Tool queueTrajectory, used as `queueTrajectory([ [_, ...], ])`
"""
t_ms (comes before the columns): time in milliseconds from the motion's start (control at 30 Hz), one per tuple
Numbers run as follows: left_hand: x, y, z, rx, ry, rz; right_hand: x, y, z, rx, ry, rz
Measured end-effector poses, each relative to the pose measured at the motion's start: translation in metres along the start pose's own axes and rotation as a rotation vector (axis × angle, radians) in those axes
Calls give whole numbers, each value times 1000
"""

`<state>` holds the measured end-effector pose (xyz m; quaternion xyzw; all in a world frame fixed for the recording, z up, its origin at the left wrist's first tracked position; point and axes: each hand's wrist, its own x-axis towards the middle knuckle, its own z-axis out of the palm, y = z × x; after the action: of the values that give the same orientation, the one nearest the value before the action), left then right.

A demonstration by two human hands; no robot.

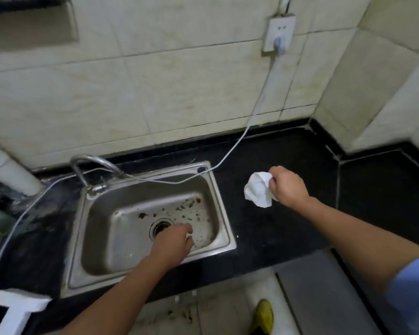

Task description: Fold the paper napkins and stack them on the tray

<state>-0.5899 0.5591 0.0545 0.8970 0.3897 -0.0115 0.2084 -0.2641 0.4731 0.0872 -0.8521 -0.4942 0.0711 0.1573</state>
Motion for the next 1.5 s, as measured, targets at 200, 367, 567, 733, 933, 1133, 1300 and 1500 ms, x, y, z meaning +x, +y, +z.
queueTrajectory([
  [200,70,87,34,22,-27,34,-3,91,7,-53,-54,-51],
  [367,94,131,82,27,-148,-1,-48,151,60,-204,-472,-136],
  [567,114,142,106,116,-297,0,-67,187,65,-128,-602,-181],
  [733,160,152,109,70,-281,4,-35,211,48,68,-325,49],
  [933,231,169,126,-30,-294,21,12,212,54,91,-376,405],
  [1133,251,172,140,-117,-241,169,12,203,75,119,-475,524],
  [1300,251,147,114,-423,-283,81,2,211,60,313,-285,560],
  [1500,295,137,90,-557,-232,-69,29,218,54,424,-113,549],
])
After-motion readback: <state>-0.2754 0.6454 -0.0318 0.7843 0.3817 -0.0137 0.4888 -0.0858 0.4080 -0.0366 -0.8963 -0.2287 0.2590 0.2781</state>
